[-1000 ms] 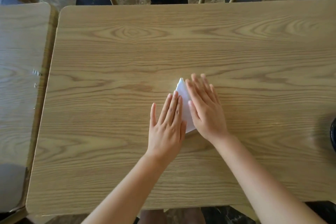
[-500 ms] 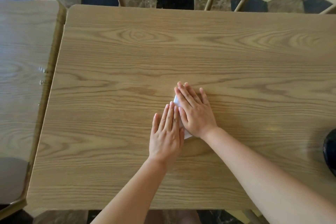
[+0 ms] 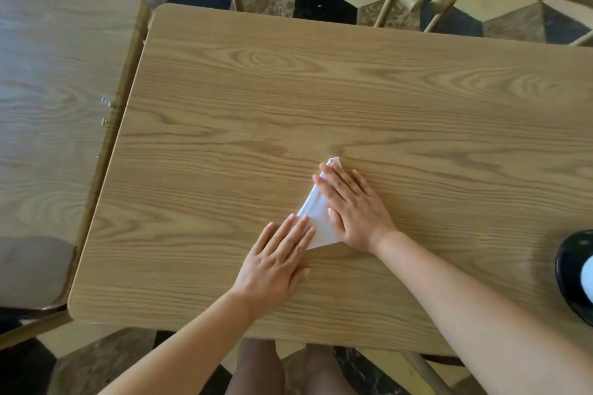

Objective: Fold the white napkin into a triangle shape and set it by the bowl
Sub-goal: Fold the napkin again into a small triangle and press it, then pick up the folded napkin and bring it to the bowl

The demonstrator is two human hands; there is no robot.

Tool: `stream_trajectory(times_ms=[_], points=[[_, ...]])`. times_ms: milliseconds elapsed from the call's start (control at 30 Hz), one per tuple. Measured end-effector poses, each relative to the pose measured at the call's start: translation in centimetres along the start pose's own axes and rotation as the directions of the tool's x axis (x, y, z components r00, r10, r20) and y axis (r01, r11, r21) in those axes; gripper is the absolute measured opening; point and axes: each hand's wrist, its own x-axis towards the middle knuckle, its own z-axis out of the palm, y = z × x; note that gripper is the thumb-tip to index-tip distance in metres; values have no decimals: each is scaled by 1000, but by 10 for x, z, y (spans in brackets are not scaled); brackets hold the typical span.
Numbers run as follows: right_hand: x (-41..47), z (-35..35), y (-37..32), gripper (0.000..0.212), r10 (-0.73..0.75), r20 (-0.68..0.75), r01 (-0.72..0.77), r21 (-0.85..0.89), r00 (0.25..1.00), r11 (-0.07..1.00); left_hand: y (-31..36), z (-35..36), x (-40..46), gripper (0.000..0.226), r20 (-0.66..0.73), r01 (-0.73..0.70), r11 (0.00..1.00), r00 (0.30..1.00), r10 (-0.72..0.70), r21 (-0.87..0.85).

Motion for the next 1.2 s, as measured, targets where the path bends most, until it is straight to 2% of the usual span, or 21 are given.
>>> stream_trajectory(times_ms=[100, 200, 267, 333, 367, 467, 533, 667, 767, 900, 1000, 1200], points=[[-1, -4, -4, 60, 23, -8, -23, -94, 1000, 995, 9, -10, 2, 56, 2, 48, 992, 999, -48, -116], [-7, -9, -11, 59, 116, -44, -121, -132, 992, 984, 22, -27, 14, 45, -86, 166, 929, 975, -205, -331], [-13, -11, -17, 62, 253, -96, -260, -61, 963, 964, 30, -39, 32, 39, -107, 313, 810, 903, -415, -495], [-21, -13, -26, 66, 434, -108, -426, 90, 894, 900, 33, -49, 52, 22, -6, 460, 679, 826, -564, -573], [-25, -13, -31, 65, 510, -110, -492, 157, 853, 856, 34, -52, 61, 13, 55, 513, 648, 806, -590, -562], [-35, -15, -44, 45, 647, -102, -575, 372, 755, 729, 32, -58, 79, 18, 218, 597, 583, 778, -590, -552], [-38, -17, -49, 34, 701, -37, -579, 534, 712, 616, 31, -60, 84, 18, 311, 608, 483, 767, -561, -630], [-38, -23, -46, 25, 777, 112, -604, 700, 619, 380, 34, -62, 81, 28, 397, 639, 428, 751, -528, -639], [-48, -29, -35, 6, 728, 129, -522, 780, 673, 344, 40, -67, 74, 18, 406, 626, 388, 756, -513, -676], [-67, -42, -24, 10, 681, 98, -451, 815, 725, 363, 49, -78, 65, 11, 404, 554, 287, 800, -444, -781], [-83, -59, -17, 10, 636, 160, -414, 868, 755, 273, 62, -87, 58, 20, 423, 514, 181, 823, -378, -838], [-132, -102, -6, 26, 507, 201, -319, 935, 838, 155, 86, -107, 42, 25, 425, 456, 73, 867, -259, -887]])
